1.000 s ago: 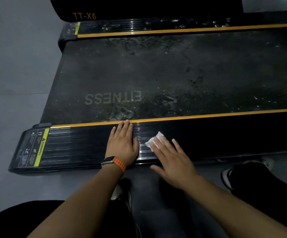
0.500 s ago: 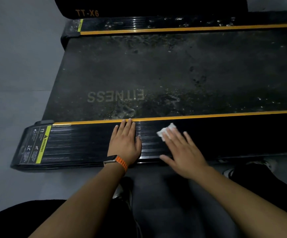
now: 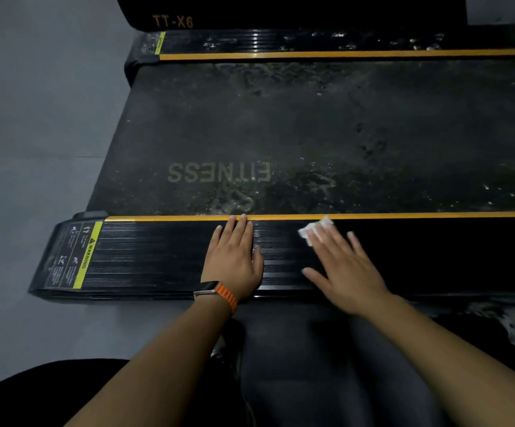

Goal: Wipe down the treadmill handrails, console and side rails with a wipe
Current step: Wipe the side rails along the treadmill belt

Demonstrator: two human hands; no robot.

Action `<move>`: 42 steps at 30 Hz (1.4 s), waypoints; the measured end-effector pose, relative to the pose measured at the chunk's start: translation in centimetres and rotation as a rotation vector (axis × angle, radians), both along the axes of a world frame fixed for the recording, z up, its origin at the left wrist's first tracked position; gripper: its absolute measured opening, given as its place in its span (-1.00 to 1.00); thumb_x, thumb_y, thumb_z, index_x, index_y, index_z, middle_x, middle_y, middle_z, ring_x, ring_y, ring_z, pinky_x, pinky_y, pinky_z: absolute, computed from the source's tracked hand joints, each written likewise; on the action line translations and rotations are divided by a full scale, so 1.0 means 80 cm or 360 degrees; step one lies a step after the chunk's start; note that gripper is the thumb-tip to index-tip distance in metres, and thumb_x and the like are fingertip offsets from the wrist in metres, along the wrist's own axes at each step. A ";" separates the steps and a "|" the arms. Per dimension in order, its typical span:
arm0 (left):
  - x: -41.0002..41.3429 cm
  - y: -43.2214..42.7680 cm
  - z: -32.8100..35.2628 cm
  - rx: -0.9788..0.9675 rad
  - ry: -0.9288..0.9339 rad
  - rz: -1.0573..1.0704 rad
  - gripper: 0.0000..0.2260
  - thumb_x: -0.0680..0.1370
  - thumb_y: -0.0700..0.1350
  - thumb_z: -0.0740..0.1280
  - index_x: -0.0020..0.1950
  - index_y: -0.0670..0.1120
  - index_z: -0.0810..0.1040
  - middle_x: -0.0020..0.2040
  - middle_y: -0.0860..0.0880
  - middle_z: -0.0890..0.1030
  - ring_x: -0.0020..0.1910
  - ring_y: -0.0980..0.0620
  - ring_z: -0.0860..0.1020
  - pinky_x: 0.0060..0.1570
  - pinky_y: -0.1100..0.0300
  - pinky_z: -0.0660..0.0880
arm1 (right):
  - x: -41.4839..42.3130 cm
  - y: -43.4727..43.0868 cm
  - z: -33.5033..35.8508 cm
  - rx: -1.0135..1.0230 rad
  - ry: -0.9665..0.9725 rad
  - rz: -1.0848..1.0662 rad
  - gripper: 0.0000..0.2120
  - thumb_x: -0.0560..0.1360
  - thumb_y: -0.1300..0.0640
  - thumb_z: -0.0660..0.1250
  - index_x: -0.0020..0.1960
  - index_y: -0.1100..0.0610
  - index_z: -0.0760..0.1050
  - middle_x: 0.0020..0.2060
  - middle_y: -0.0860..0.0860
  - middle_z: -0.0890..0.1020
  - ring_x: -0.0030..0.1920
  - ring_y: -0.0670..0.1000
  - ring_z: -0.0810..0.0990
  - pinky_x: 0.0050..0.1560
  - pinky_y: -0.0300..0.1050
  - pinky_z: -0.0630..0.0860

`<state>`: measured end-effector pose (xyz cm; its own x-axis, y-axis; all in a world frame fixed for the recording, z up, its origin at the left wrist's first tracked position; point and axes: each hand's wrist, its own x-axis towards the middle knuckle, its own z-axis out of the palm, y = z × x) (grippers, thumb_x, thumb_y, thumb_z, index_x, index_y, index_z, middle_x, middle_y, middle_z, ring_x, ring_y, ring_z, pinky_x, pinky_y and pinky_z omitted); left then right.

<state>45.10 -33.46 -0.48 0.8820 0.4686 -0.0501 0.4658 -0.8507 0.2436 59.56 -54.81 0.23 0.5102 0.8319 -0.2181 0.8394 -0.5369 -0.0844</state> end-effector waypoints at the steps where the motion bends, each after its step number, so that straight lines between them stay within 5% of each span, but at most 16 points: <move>1: 0.000 0.000 0.000 -0.0004 0.0005 -0.0003 -0.34 0.62 0.17 -0.12 0.65 -0.11 0.19 0.67 -0.07 0.15 0.66 -0.04 0.02 0.63 -0.07 -0.01 | 0.005 -0.011 0.000 0.0001 -0.0016 -0.0067 -0.11 0.54 -0.47 -0.44 0.72 0.01 -0.18 0.69 -0.08 -0.21 0.65 -0.06 -0.34 0.66 0.18 -0.15; 5: 0.001 0.000 0.001 0.0004 -0.0008 -0.0012 -0.34 0.62 0.17 -0.11 0.65 -0.13 0.21 0.66 -0.08 0.17 0.66 -0.05 0.04 0.63 -0.08 0.01 | -0.005 0.003 0.000 -0.0006 -0.0049 -0.0161 -0.10 0.58 -0.46 -0.37 0.72 0.09 -0.09 0.70 0.04 -0.08 0.68 0.06 -0.21 0.65 0.18 -0.13; 8: 0.000 0.000 -0.001 0.0026 -0.0026 -0.0006 -0.36 0.63 0.15 -0.07 0.63 -0.13 0.24 0.65 -0.09 0.21 0.65 -0.06 0.07 0.62 -0.09 0.04 | -0.016 0.048 0.000 0.0002 0.0017 -0.0050 -0.10 0.54 -0.47 -0.33 0.71 0.05 -0.18 0.70 0.01 -0.16 0.67 0.04 -0.30 0.65 0.17 -0.21; 13: 0.001 0.000 -0.001 0.0016 -0.0025 -0.0005 -0.39 0.65 0.13 -0.03 0.63 -0.13 0.24 0.65 -0.09 0.21 0.65 -0.05 0.08 0.62 -0.08 0.03 | 0.008 0.040 0.006 -0.0058 -0.0037 0.0096 -0.07 0.49 -0.49 -0.51 0.71 0.00 -0.24 0.69 -0.07 -0.22 0.65 -0.04 -0.34 0.66 0.16 -0.20; 18: -0.001 0.001 -0.002 -0.0013 -0.0025 -0.0015 -0.41 0.67 0.12 0.01 0.65 -0.12 0.19 0.66 -0.08 0.17 0.66 -0.05 0.03 0.63 -0.08 -0.01 | 0.024 -0.002 0.006 -0.0131 -0.0076 -0.0103 -0.09 0.53 -0.47 -0.48 0.71 0.04 -0.23 0.69 -0.03 -0.20 0.65 -0.02 -0.36 0.65 0.16 -0.18; 25: -0.004 0.010 -0.007 -0.0032 -0.0064 -0.0062 -0.44 0.70 0.11 0.00 0.66 -0.10 0.16 0.67 -0.07 0.14 0.66 -0.03 0.00 0.63 -0.03 -0.08 | -0.011 0.078 0.014 -0.0116 0.0057 0.0116 -0.07 0.40 -0.52 -0.61 0.63 -0.04 -0.42 0.64 -0.08 -0.34 0.62 -0.04 -0.43 0.65 0.13 -0.26; 31: -0.028 0.047 0.001 -0.0055 -0.0040 -0.0174 -0.40 0.68 0.20 -0.07 0.66 -0.05 0.15 0.67 0.00 0.11 0.66 0.05 0.00 0.61 0.07 -0.13 | -0.002 0.032 0.022 -0.0185 0.0020 0.0008 -0.07 0.47 -0.50 -0.54 0.69 0.00 -0.29 0.65 -0.08 -0.32 0.62 -0.06 -0.43 0.66 0.20 -0.10; 34: -0.053 0.071 -0.005 -0.0006 -0.0064 -0.0115 -0.39 0.66 0.19 -0.06 0.64 -0.06 0.24 0.65 -0.02 0.20 0.65 0.04 0.08 0.62 0.02 -0.03 | -0.029 0.062 0.018 -0.0131 0.0061 -0.0064 -0.06 0.44 -0.53 -0.55 0.64 0.02 -0.38 0.63 -0.04 -0.34 0.62 0.01 -0.44 0.66 0.17 -0.20; 39: -0.052 0.062 -0.002 0.0013 -0.0093 -0.0061 -0.41 0.65 0.13 0.01 0.58 -0.14 0.36 0.60 -0.08 0.33 0.62 -0.03 0.19 0.60 -0.07 0.13 | -0.066 0.121 -0.001 -0.0012 0.0079 0.0071 -0.13 0.57 -0.47 -0.24 0.70 0.04 -0.22 0.68 -0.01 -0.20 0.66 0.03 -0.32 0.66 0.20 -0.18; 42: -0.053 0.062 -0.001 0.0010 -0.0069 -0.0085 -0.41 0.65 0.13 -0.01 0.60 -0.14 0.33 0.61 -0.08 0.31 0.63 -0.03 0.17 0.61 -0.06 0.10 | -0.057 0.082 -0.002 -0.0014 0.0002 0.0098 -0.14 0.59 -0.48 -0.32 0.71 0.03 -0.20 0.68 -0.04 -0.22 0.66 -0.01 -0.33 0.66 0.20 -0.16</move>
